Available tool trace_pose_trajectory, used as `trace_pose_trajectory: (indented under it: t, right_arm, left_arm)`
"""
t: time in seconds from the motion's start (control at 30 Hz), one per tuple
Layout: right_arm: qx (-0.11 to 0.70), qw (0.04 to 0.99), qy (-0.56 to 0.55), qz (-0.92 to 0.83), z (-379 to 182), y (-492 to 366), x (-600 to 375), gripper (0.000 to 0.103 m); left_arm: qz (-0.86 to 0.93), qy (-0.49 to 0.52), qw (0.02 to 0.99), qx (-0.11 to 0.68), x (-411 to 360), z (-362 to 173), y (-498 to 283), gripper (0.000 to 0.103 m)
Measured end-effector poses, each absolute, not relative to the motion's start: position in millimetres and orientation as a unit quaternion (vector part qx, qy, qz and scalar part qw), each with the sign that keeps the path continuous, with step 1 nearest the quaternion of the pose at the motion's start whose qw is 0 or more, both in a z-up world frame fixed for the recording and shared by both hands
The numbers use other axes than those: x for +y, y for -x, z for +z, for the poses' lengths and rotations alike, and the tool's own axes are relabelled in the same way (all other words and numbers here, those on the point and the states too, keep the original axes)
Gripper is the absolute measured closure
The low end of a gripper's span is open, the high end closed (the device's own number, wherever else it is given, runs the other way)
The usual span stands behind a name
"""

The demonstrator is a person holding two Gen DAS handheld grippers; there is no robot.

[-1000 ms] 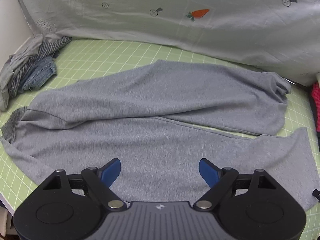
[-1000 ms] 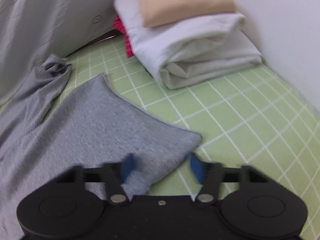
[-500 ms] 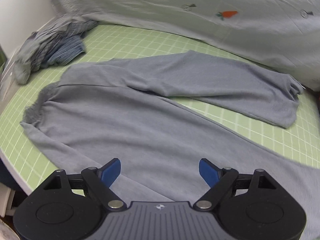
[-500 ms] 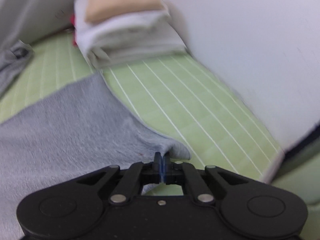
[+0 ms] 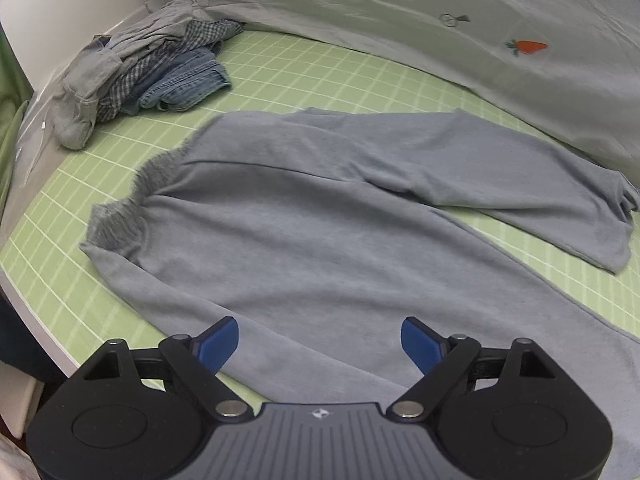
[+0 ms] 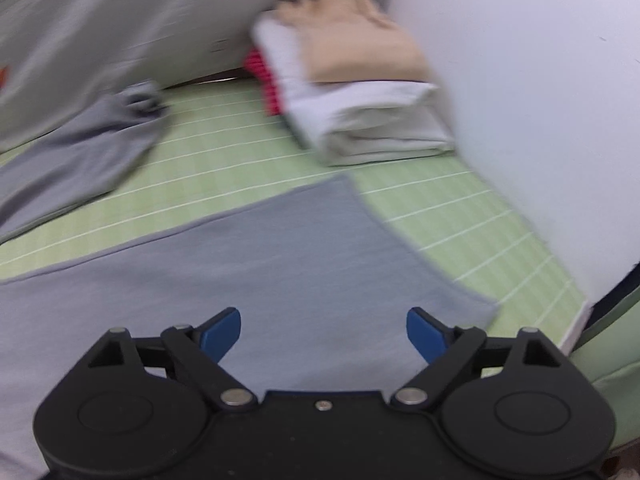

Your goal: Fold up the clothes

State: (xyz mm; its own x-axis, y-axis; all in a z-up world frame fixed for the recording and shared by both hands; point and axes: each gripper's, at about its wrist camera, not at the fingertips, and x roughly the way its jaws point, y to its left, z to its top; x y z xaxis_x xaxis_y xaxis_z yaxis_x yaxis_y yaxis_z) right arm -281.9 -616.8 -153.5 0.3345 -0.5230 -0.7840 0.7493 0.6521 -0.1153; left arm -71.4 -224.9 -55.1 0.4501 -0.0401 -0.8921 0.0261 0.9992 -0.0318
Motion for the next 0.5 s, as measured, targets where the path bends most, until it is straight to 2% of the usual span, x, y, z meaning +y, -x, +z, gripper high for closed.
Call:
trace_pose_trajectory:
  t: [0.2, 0.5]
  right_arm:
    - [0.426, 0.826, -0.135, -0.343, -149, 235, -542, 0.010]
    - [0.469, 0.826, -0.155, -0.269, -176, 173, -421, 0.010]
  left_arm:
    - [-0.032, -0.024, 0.840, 0.541, -170, -77, 44, 0.013]
    - [-0.057, -0.091, 0.822, 0.559, -119, -112, 10, 0.013]
